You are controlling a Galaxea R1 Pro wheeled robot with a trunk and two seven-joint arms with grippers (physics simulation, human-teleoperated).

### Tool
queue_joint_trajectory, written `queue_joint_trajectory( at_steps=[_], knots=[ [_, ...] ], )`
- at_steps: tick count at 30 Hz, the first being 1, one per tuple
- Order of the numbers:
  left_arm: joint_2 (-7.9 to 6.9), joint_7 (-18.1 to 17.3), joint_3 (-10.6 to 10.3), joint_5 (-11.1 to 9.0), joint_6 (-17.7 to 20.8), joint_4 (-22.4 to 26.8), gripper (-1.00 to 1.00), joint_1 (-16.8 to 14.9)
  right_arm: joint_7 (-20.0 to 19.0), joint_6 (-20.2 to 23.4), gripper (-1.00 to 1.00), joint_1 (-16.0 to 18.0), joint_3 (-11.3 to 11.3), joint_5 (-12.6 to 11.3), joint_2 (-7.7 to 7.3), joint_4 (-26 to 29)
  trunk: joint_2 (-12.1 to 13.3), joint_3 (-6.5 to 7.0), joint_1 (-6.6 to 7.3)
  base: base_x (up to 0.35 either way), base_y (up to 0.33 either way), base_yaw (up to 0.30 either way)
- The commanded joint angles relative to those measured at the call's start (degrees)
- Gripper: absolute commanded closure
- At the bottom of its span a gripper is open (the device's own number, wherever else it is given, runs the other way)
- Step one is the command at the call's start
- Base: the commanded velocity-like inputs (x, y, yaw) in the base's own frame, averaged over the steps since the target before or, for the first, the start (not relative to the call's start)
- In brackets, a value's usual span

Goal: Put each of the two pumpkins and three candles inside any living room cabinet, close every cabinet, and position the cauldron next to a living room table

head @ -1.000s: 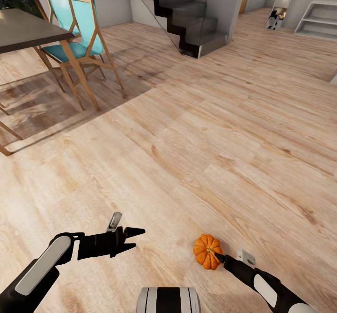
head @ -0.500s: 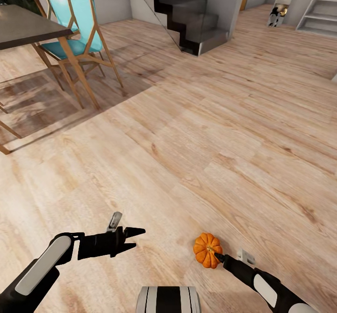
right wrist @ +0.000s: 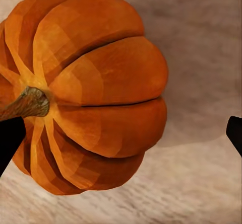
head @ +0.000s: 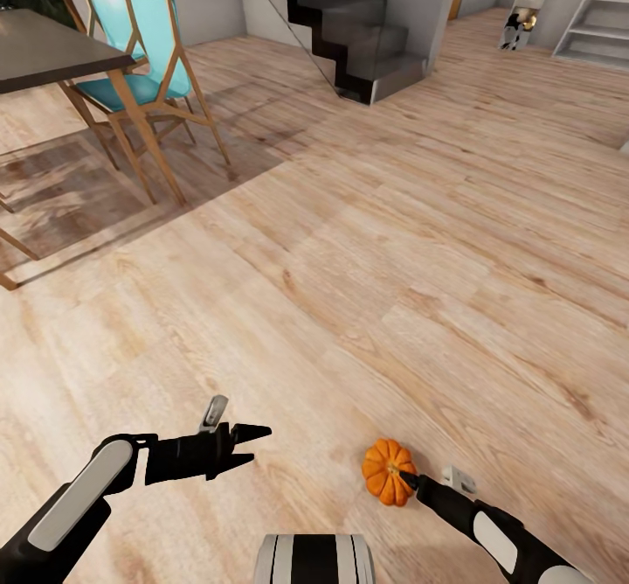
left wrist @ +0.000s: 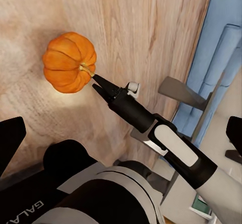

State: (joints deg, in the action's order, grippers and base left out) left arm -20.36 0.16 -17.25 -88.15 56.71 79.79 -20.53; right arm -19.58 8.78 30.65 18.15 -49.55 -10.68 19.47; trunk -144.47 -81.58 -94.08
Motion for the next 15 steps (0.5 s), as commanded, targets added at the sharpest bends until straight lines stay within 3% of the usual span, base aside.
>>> queue_joint_trajectory(
  at_steps=[1,15],
  knots=[
    [-0.05,0.0,-0.1,-0.1,0.1,0.0,-1.00,0.0,-0.1,0.2,-1.00,0.0,0.2,-0.5,-0.05,0.0,0.0,-0.04,0.00,0.100,0.001,0.000],
    [-0.03,0.0,-0.5,0.0,0.1,-0.1,-1.00,0.0,0.4,0.2,-1.00,0.0,0.2,-0.5,0.01,0.0,0.0,-0.04,0.00,0.071,0.000,0.000]
  ],
)
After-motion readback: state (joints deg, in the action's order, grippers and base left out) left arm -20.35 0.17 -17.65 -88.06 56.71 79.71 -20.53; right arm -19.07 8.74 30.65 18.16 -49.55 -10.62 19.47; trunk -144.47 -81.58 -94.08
